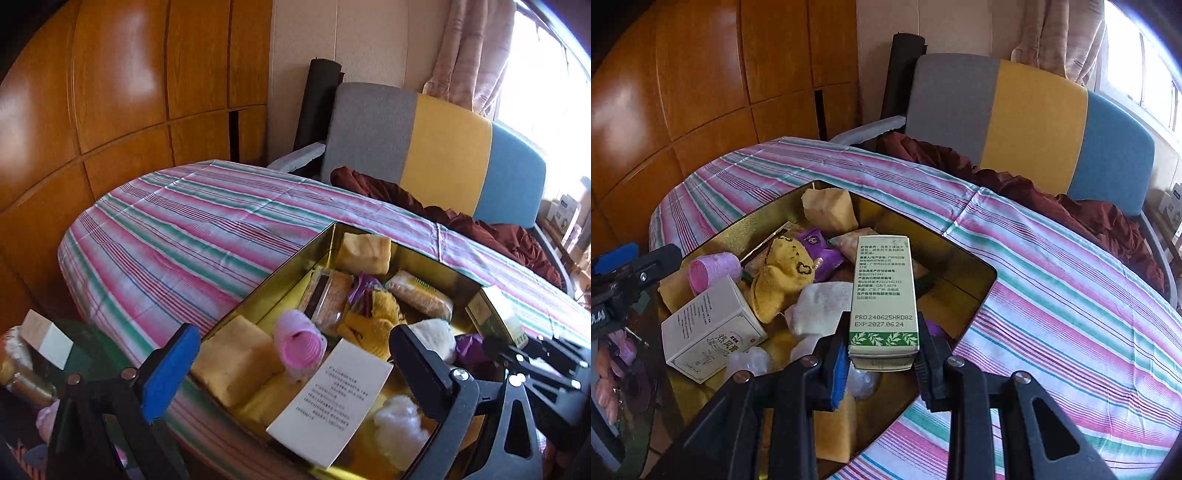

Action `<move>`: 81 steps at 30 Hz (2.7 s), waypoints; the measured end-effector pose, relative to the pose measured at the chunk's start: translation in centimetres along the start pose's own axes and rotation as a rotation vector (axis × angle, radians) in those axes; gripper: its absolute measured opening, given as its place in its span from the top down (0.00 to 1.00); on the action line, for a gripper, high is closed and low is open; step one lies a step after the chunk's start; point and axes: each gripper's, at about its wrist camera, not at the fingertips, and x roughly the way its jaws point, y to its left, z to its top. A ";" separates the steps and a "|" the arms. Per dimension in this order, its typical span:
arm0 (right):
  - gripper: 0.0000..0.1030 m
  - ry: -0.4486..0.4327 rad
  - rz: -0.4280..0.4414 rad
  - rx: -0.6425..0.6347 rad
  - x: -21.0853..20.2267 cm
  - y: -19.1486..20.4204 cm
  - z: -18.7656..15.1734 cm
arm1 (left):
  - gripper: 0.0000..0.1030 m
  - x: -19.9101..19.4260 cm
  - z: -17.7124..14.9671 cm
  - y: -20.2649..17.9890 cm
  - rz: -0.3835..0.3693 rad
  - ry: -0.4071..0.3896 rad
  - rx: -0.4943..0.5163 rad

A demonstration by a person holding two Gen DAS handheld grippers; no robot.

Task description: Organize objects

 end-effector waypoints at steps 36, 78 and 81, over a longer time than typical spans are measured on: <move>0.53 0.119 -0.015 0.080 0.5 2.5 1.0 | 0.00 -2.9 -2.8 0.1 0.111 0.066 0.088; 0.37 -0.019 -0.176 0.184 -6.6 4.6 -2.0 | 0.00 -4.0 -2.0 0.2 0.116 0.149 0.076; 0.37 -0.023 -0.176 0.187 -6.6 4.6 -2.1 | 0.00 -3.6 -2.1 0.3 0.107 0.167 0.069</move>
